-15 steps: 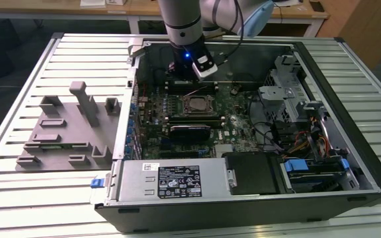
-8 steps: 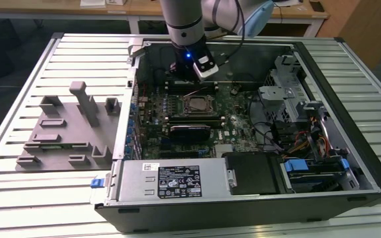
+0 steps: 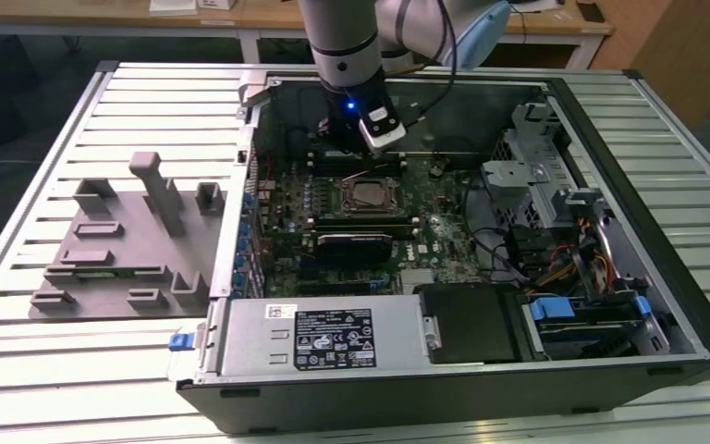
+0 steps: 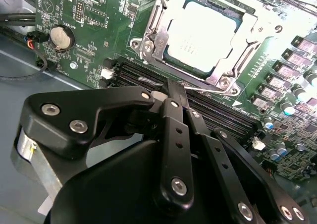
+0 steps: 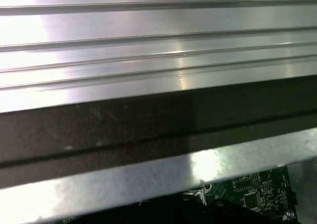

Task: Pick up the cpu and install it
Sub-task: 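Install the first cpu locking lever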

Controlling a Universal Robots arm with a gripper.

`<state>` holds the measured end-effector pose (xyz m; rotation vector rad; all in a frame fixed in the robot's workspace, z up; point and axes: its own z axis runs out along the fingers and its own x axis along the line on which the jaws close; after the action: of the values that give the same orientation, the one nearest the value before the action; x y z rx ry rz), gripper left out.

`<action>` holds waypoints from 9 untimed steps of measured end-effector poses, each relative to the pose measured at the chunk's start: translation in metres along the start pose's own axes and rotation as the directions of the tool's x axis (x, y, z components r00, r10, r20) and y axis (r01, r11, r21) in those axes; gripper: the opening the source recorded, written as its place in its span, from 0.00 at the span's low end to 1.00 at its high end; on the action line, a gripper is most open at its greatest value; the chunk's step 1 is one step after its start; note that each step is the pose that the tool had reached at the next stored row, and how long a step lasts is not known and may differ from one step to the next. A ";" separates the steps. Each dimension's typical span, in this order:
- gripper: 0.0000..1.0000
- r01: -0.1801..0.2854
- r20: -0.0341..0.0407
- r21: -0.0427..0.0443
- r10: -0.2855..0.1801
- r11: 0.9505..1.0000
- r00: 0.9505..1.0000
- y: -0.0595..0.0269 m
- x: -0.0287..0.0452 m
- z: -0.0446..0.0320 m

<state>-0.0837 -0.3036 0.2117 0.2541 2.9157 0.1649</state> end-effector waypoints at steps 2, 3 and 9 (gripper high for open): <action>0.11 0.000 0.000 0.000 0.000 1.000 1.000 0.0000 0.0000 0.0001; 0.11 -0.001 0.000 0.000 0.001 1.000 1.000 0.0000 0.0000 0.0003; 0.11 -0.017 0.002 0.004 0.017 1.000 1.000 -0.0002 0.0002 0.0011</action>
<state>-0.0837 -0.3036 0.2105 0.2795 2.9126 0.1618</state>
